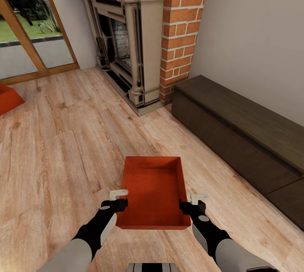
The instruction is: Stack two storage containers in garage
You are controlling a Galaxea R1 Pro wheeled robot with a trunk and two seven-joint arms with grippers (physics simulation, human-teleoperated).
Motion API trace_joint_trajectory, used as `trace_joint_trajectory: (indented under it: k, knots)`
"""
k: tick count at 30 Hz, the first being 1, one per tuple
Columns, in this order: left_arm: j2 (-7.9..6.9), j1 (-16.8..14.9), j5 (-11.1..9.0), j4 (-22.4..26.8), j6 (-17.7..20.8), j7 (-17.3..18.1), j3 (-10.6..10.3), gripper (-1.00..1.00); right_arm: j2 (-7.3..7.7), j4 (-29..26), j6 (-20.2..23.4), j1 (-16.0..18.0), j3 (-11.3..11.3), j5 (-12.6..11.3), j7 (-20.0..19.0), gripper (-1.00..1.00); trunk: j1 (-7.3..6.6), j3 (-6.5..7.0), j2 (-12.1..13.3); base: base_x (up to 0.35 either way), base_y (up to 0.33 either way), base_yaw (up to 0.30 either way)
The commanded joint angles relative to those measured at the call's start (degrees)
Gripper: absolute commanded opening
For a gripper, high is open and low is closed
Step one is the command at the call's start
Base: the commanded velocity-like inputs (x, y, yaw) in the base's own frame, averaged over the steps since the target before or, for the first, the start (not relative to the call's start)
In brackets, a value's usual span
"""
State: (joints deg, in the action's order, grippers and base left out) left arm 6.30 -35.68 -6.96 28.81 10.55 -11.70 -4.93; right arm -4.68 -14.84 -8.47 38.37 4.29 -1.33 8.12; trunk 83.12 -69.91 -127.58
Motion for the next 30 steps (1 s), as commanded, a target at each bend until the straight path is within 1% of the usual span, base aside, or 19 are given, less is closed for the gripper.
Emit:
trace_joint_trajectory:
  k: [1,2,8,23,30]
  knots:
    - [-0.06,0.0,-0.6,0.1,0.3,-0.5,-0.5,1.0,0.02,0.1,-0.1,0.0,0.5,-0.2,0.4,1.0,-0.01,-0.04,0.0,0.0,0.0,0.0]
    - [-0.06,0.0,-0.6,0.1,0.3,-0.5,-0.5,1.0,0.02,0.1,-0.1,0.0,0.5,-0.2,0.4,1.0,-0.01,-0.04,0.0,0.0,0.0,0.0]
    - [-0.06,0.0,-0.6,0.1,0.3,-0.5,-0.5,1.0,-0.04,0.1,-0.1,0.0,0.5,-0.1,0.4,1.0,1.31,-1.11,-2.4,0.0,0.0,0.0]
    - [-0.11,0.0,-0.6,0.2,0.3,-0.5,-0.4,1.0,-0.06,0.1,-0.3,0.0,0.5,-0.1,0.4,1.0,1.31,-1.11,-2.4,0.0,0.0,0.0]
    - [-0.15,0.0,-0.6,0.2,0.3,-0.5,-0.4,1.0,-0.13,0.1,-0.3,0.0,0.5,-0.1,0.4,1.0,2.85,-2.37,-5.2,0.0,0.0,0.0]
